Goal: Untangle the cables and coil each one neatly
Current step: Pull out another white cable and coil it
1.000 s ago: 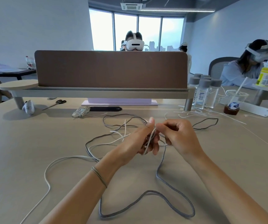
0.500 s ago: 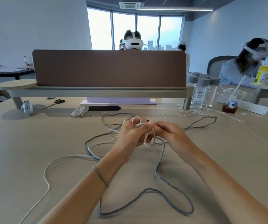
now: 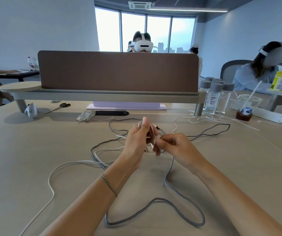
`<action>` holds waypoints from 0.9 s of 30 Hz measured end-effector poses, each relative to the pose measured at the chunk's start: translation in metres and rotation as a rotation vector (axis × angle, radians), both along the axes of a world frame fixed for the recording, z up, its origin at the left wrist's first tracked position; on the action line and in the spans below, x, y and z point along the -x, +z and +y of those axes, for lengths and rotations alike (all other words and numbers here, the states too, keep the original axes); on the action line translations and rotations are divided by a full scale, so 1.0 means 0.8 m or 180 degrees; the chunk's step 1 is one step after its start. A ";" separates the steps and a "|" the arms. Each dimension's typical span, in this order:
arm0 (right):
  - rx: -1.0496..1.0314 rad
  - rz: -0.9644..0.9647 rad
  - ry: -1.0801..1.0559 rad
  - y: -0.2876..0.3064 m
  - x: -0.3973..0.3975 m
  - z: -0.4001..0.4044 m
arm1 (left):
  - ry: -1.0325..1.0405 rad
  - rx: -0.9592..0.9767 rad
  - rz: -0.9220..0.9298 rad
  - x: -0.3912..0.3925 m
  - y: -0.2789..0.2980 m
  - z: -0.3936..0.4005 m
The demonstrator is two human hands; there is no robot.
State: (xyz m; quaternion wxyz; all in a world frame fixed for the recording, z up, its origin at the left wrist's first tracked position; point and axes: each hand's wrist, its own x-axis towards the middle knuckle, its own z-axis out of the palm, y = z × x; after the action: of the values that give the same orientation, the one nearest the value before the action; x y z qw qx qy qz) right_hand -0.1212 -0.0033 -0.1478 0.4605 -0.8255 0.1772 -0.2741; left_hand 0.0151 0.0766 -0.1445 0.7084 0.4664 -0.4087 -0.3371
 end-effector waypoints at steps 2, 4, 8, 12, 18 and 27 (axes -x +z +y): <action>0.0407 0.0342 -0.0122 -0.005 -0.002 0.000 | 0.0052 0.0050 0.0271 -0.002 0.003 0.000; 0.1169 0.0652 -0.0274 -0.012 -0.004 -0.001 | 0.0012 0.0055 0.0565 -0.004 0.006 0.001; 0.2389 0.0847 -0.0485 -0.021 -0.008 -0.014 | -0.0041 -0.0050 0.0984 -0.006 0.014 0.004; 0.2524 0.0984 -0.0707 -0.014 0.007 -0.037 | 0.0097 -0.0057 0.1005 -0.014 0.020 0.008; 0.0817 0.0540 -0.0363 0.009 0.033 -0.040 | 0.0441 -0.0061 0.0683 -0.027 0.020 0.010; -0.1109 -0.0440 0.1274 0.025 0.040 -0.033 | 0.0461 -0.0113 0.0527 -0.025 0.016 0.007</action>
State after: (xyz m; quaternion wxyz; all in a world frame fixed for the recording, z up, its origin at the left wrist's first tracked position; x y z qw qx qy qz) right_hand -0.1530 -0.0299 -0.1280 0.6515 -0.7318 0.0231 -0.1987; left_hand 0.0351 0.0820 -0.1319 0.7539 0.4777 -0.3080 -0.3295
